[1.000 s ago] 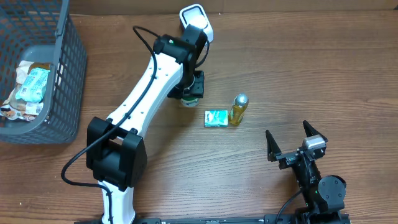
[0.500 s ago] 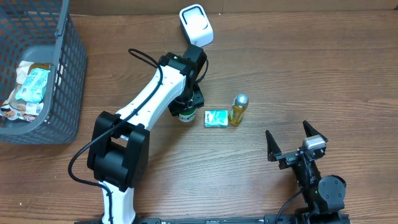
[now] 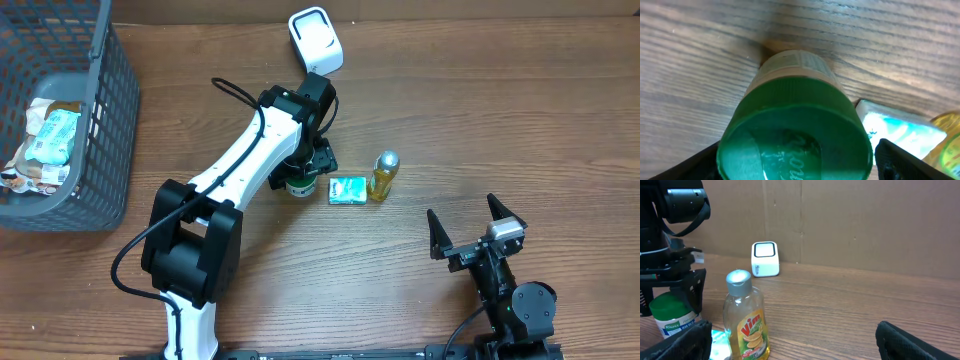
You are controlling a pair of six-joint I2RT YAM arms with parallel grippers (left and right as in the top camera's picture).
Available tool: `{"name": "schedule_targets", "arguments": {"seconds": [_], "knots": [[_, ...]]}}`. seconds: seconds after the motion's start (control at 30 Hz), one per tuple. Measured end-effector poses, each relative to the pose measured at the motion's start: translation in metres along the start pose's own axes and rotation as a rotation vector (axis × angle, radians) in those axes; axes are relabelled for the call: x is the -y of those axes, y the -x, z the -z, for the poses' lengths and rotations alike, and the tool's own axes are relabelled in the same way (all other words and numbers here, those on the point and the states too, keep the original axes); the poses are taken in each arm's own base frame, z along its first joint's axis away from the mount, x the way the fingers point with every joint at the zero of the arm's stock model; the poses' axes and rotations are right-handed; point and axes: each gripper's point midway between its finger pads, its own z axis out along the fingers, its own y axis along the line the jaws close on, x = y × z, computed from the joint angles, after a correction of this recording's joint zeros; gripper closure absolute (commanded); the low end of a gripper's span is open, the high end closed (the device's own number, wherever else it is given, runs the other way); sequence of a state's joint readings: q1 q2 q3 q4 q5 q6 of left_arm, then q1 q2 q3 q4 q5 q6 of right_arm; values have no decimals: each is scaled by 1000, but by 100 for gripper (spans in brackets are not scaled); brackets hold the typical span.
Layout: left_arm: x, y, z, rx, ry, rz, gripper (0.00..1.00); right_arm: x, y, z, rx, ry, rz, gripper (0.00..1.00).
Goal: Scan the item barcode
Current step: 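Place the green-lidded tub left of the Kleenex pack and release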
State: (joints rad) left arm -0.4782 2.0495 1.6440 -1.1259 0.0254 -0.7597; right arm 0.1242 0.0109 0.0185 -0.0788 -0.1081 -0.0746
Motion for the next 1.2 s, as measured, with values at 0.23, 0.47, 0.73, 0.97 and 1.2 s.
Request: {"name": "schedule_targets", "arguments": {"seconds": [0.23,0.47,0.73,0.97,1.2], "knots": [[0,1,0,4,-1,-178,27,0,0,0,0,0,0,0],[-2,1,0,8,14,-222,35,0,0,0,0,0,1,0],[11,-10,0,7,7,-264,32,0,0,0,0,0,0,0],[16,-15,0,5,6,-301,19,0,0,0,0,0,0,0],[15,-17,0,-1,6,-308,0,0,0,0,0,0,0,0]]}}
